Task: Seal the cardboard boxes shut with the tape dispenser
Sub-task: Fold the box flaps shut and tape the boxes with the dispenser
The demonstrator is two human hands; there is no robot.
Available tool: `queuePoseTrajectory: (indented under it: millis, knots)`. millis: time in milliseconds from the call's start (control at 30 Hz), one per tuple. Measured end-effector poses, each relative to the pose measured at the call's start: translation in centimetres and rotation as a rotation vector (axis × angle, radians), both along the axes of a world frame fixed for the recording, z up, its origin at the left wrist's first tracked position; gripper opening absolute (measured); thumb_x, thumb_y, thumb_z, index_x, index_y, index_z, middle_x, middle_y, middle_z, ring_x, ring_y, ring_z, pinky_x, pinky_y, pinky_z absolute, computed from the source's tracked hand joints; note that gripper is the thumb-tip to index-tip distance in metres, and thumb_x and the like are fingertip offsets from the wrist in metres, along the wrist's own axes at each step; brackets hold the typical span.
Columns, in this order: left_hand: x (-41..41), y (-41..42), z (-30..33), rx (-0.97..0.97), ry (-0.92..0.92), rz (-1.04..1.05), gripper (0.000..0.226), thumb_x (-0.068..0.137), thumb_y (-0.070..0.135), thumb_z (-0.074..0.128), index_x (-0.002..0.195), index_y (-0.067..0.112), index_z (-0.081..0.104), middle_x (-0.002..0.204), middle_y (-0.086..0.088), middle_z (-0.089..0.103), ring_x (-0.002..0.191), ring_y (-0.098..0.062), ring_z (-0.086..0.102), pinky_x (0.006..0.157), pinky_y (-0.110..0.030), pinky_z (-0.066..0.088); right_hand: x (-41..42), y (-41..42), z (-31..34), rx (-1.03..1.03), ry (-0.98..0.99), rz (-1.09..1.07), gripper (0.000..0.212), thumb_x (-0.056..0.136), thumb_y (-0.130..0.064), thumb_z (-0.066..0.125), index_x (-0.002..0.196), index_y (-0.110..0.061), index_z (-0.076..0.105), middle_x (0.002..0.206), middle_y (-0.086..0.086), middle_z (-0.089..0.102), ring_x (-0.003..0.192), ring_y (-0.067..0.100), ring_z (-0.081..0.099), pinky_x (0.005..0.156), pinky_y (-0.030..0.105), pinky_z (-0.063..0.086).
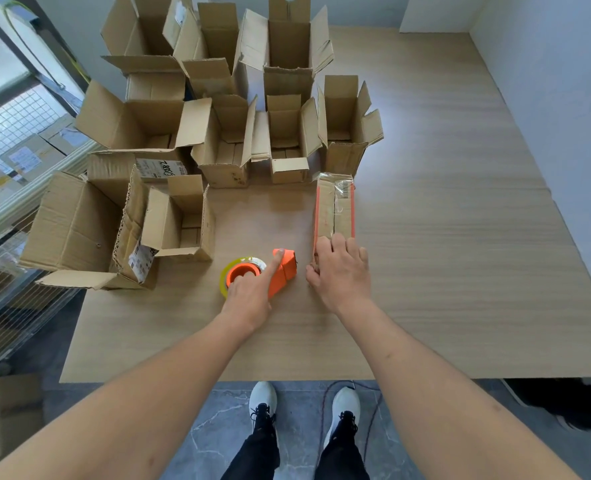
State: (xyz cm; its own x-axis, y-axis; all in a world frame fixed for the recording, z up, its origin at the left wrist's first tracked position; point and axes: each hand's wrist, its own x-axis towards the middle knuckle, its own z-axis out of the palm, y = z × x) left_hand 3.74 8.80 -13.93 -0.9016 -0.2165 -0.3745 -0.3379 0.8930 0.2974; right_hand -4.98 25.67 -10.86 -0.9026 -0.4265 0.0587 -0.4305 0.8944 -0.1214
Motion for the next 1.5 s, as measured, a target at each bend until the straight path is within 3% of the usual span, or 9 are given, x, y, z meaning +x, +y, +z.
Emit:
queuePoseTrajectory:
  millis: [200,300,433,567,667,933,1067,1200,1500]
  knots:
    - [1.2,-0.1,-2.1,0.019,0.063,0.015,0.11,0.09,0.004,0.061,0.153,0.055,-0.014,0.085,-0.008,0.047,0.08,-0.029,0.053,0.077,-0.046,0.051,0.3,1.5,0.1,-0.031,-0.012,0.061,0.058,0.075,-0.063,0.076,0.106,-0.019,0.054,0.108,0.003,0.055,0.098,0.029,0.05,0.083,0.041,0.041]
    - [1.0,0.5,-1.7,0.013,0.077,0.067,0.094,0.092,0.02,0.065,0.159,0.044,0.005,0.094,-0.012,0.05,0.09,-0.033,0.055,0.082,-0.045,0.051,0.4,2.4,0.4,-0.107,-0.028,0.095,0.057,0.076,-0.069,0.067,0.107,-0.023,0.055,0.108,0.0,0.054,0.098,0.027,0.049,0.085,0.041,0.043]
    - [-0.4,1.8,0.6,-0.091,0.355,0.151,0.051,0.091,0.029,0.061,0.14,0.021,0.054,0.12,-0.02,0.053,0.109,-0.041,0.055,0.092,-0.044,0.046,0.4,3.7,0.5,-0.269,-0.094,0.163,0.037,0.084,-0.048,0.074,0.111,-0.025,0.062,0.11,-0.002,0.057,0.102,0.026,0.053,0.09,0.044,0.046]
    - [-2.2,2.7,3.3,0.104,0.64,-0.078,0.045,0.096,0.024,0.056,0.139,0.011,0.059,0.15,-0.016,0.044,0.137,-0.033,0.046,0.108,-0.039,0.043,-0.3,5.0,0.3,-0.389,-0.097,0.221,0.029,0.082,-0.016,0.078,0.11,-0.022,0.071,0.099,-0.002,0.062,0.092,0.028,0.057,0.083,0.046,0.051]
    - [-3.3,3.5,3.9,0.156,0.683,-0.25,0.038,0.099,0.027,0.062,0.134,0.013,0.065,0.159,-0.009,0.04,0.145,-0.029,0.039,0.117,-0.037,0.035,-0.5,5.4,0.3,-0.418,-0.072,0.249,0.022,0.087,-0.016,0.064,0.107,-0.02,0.073,0.095,-0.001,0.063,0.086,0.028,0.057,0.075,0.045,0.052]
    - [-3.2,5.6,1.0,0.282,0.742,-0.122,0.032,0.082,0.012,0.077,0.114,0.011,0.077,0.137,-0.004,0.064,0.114,-0.021,0.068,0.084,-0.038,0.06,0.0,6.0,0.0,-0.478,0.035,0.294,0.031,0.093,-0.027,0.049,0.103,-0.017,0.077,0.094,0.0,0.068,0.082,0.027,0.06,0.065,0.035,0.054]
    - [-3.4,5.8,0.6,0.296,0.732,-0.09,0.028,0.083,0.013,0.073,0.111,0.013,0.078,0.135,-0.004,0.065,0.105,-0.023,0.072,0.076,-0.041,0.062,-0.3,7.8,0.2,-0.419,-0.011,0.244,0.018,0.088,-0.018,0.067,0.104,-0.02,0.075,0.101,-0.001,0.062,0.092,0.023,0.057,0.067,0.035,0.054]
    - [-3.5,6.3,0.4,0.311,0.752,-0.076,0.03,0.082,0.003,0.076,0.111,0.012,0.078,0.135,-0.006,0.064,0.103,-0.022,0.073,0.077,-0.038,0.062,-1.2,8.6,0.3,-0.448,-0.042,0.058,0.018,0.076,-0.011,0.084,0.091,-0.018,0.077,0.085,0.001,0.053,0.076,0.024,0.056,0.058,0.039,0.052]
    - [-2.8,6.7,1.1,0.389,0.78,-0.098,0.032,0.086,0.002,0.075,0.118,0.004,0.074,0.141,-0.01,0.059,0.114,-0.018,0.069,0.097,-0.026,0.054,-1.9,9.4,-0.1,-0.57,-0.075,0.148,0.015,0.083,-0.023,0.081,0.098,-0.02,0.081,0.075,0.0,0.068,0.067,0.021,0.064,0.062,0.036,0.05]
